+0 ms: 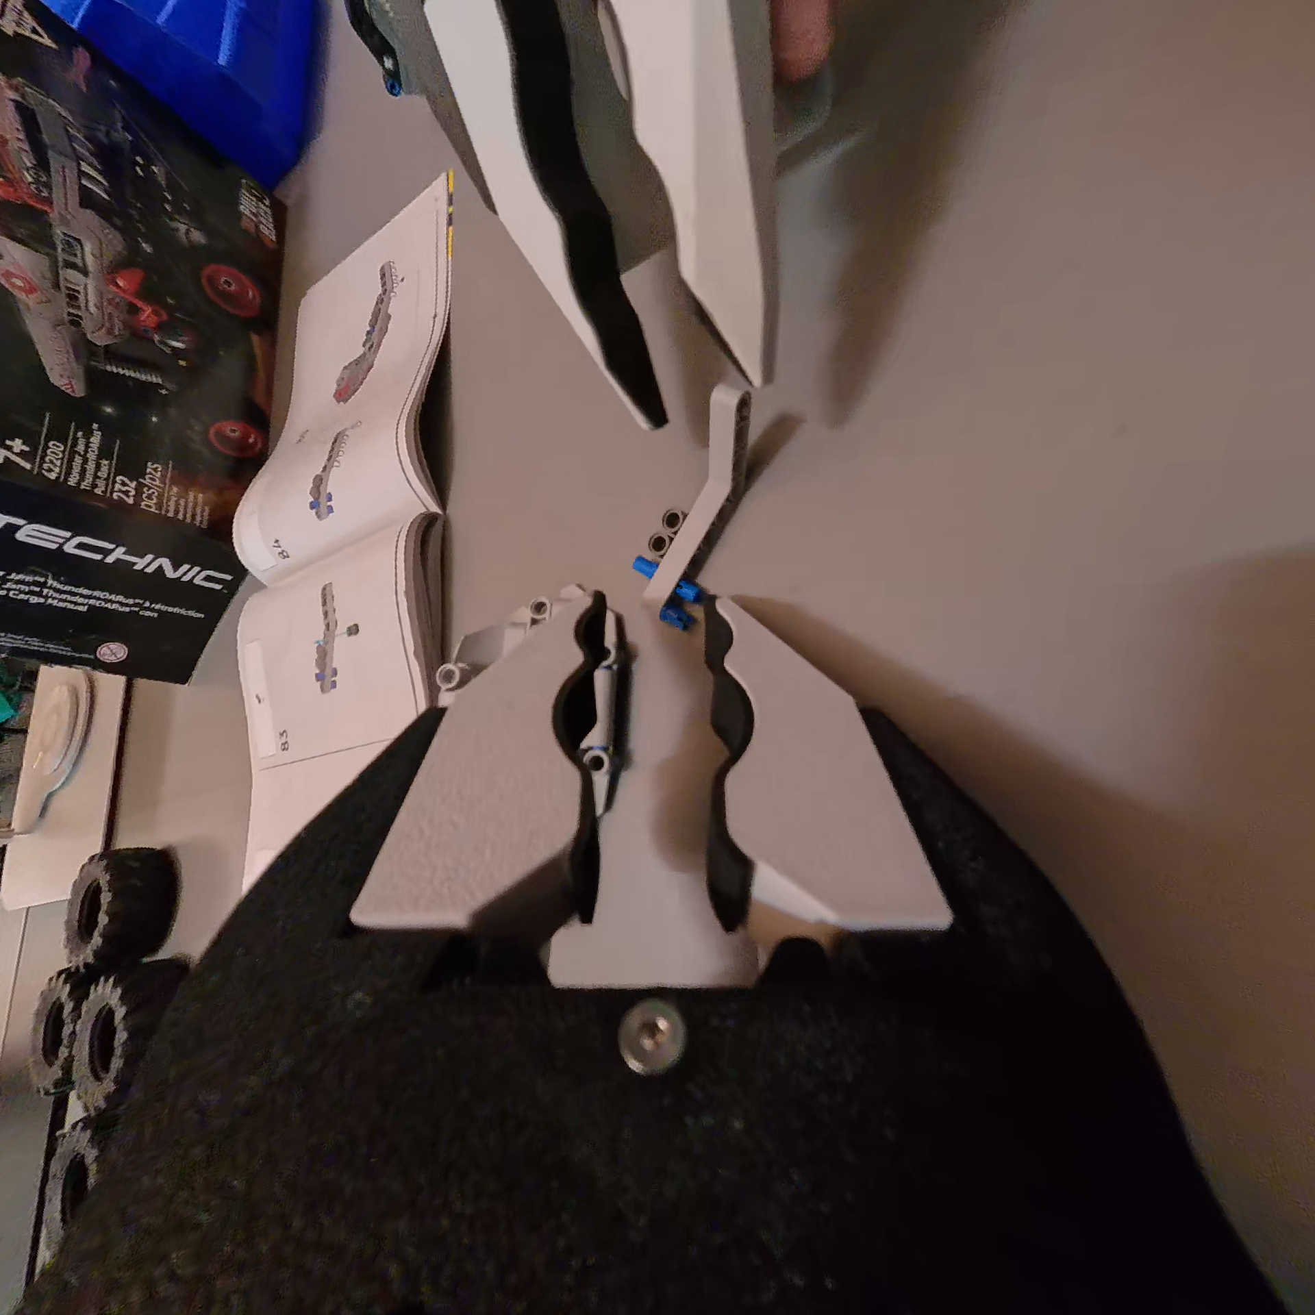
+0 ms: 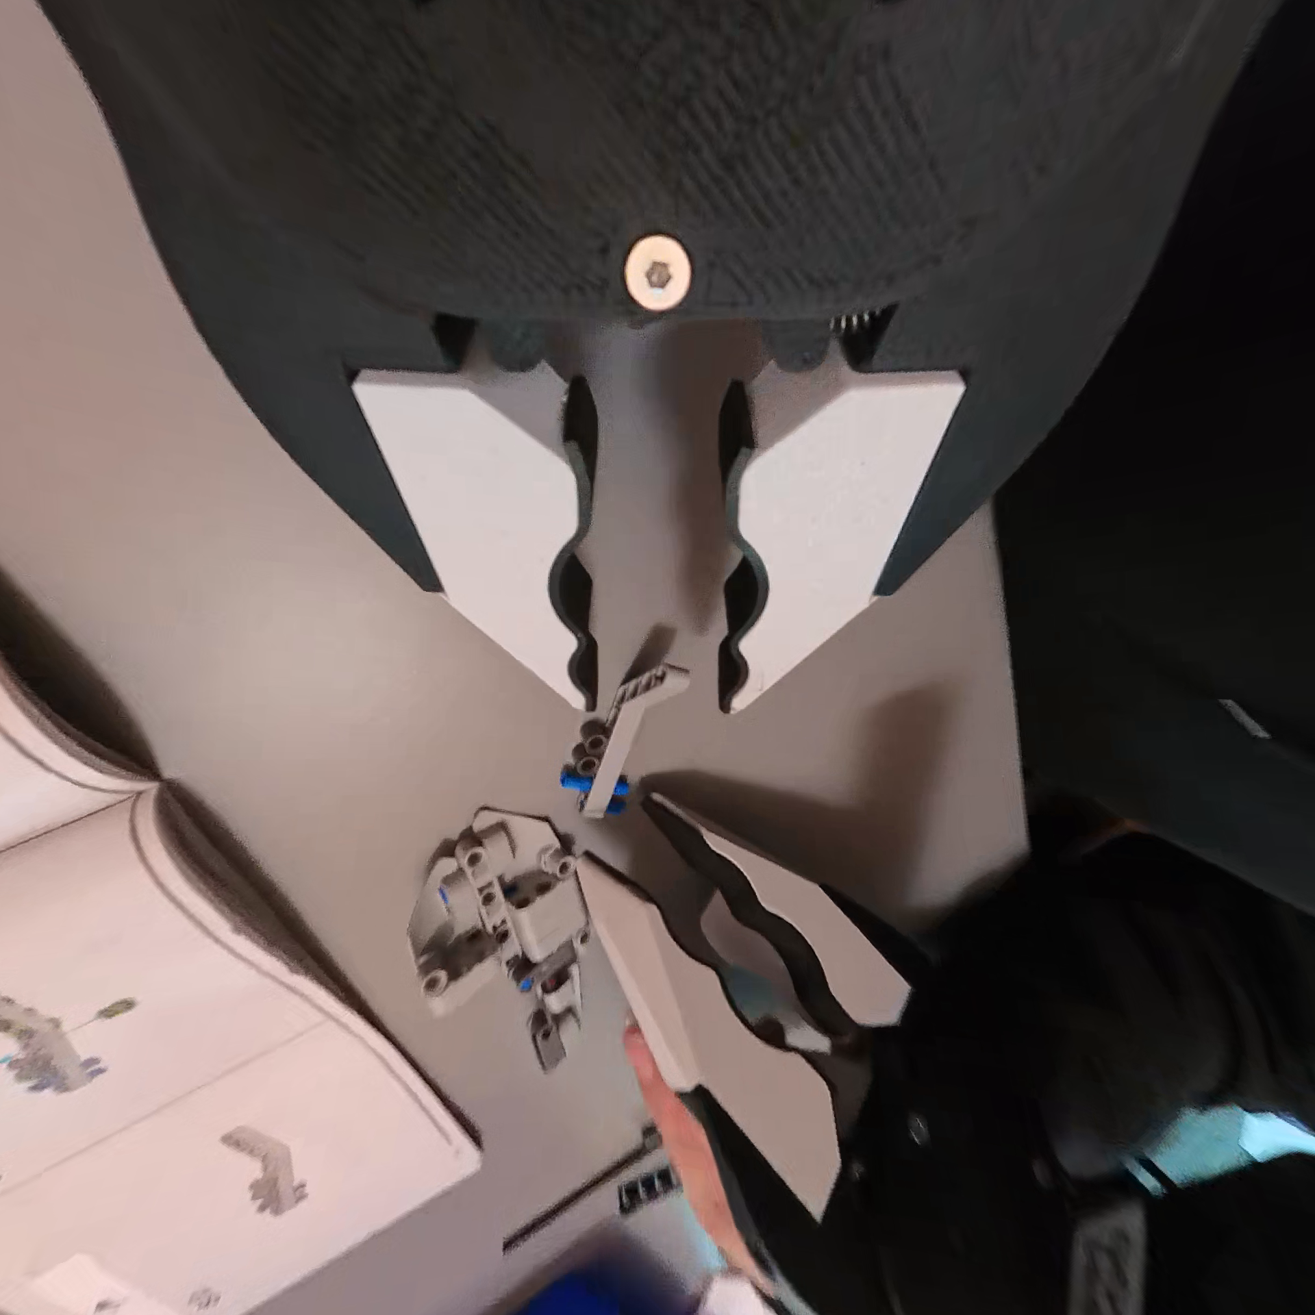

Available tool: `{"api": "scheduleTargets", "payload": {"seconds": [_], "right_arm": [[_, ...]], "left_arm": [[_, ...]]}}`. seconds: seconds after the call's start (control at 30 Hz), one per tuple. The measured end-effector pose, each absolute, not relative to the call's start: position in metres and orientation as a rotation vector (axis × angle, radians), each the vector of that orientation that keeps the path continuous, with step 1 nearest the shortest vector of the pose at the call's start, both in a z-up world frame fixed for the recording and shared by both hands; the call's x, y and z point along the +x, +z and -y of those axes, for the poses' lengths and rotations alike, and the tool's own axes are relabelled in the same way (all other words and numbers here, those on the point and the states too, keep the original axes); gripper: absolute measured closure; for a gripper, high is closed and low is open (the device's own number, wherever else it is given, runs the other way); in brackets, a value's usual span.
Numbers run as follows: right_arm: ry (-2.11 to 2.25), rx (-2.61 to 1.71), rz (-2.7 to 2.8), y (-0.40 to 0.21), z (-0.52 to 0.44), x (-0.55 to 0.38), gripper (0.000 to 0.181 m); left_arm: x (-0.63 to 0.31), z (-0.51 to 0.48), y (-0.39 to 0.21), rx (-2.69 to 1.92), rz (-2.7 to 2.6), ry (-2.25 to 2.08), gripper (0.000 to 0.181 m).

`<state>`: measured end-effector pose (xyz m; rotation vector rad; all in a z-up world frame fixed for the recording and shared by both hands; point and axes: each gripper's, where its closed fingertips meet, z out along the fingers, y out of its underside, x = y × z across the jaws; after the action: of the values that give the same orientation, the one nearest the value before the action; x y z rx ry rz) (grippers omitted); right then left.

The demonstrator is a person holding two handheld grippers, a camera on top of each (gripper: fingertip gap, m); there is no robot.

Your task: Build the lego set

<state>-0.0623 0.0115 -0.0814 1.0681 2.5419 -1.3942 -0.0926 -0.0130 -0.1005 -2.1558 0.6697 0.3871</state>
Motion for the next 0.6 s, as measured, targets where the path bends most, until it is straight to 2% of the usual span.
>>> {"api": "scheduleTargets", "payload": {"seconds": [0.07,0.13,0.27,0.5,0.6], "right_arm": [[-1.330,1.032,-2.590,-0.090,-0.008,-0.057,0.153],[-1.313,1.012,-2.612,-0.094,-0.005,-0.055,0.171],[-1.357,1.079,-2.524,-0.093,-0.007,-0.061,0.172],[-1.443,1.194,-1.879,-0.085,-0.015,-0.058,0.172],[-1.381,1.189,-1.893,-0.090,-0.018,-0.057,0.172]], "left_arm": [[-0.092,0.013,-0.104,-2.169,-0.680,0.394,0.156],[-0.091,0.012,-0.104,-2.165,-0.679,0.387,0.157],[-0.092,0.012,-0.104,-2.166,-0.687,0.391,0.157],[-0.093,0.005,-0.105,-2.164,-0.776,0.396,0.159],[-0.094,-0.003,-0.104,-2.156,-0.802,0.382,0.170]]}}
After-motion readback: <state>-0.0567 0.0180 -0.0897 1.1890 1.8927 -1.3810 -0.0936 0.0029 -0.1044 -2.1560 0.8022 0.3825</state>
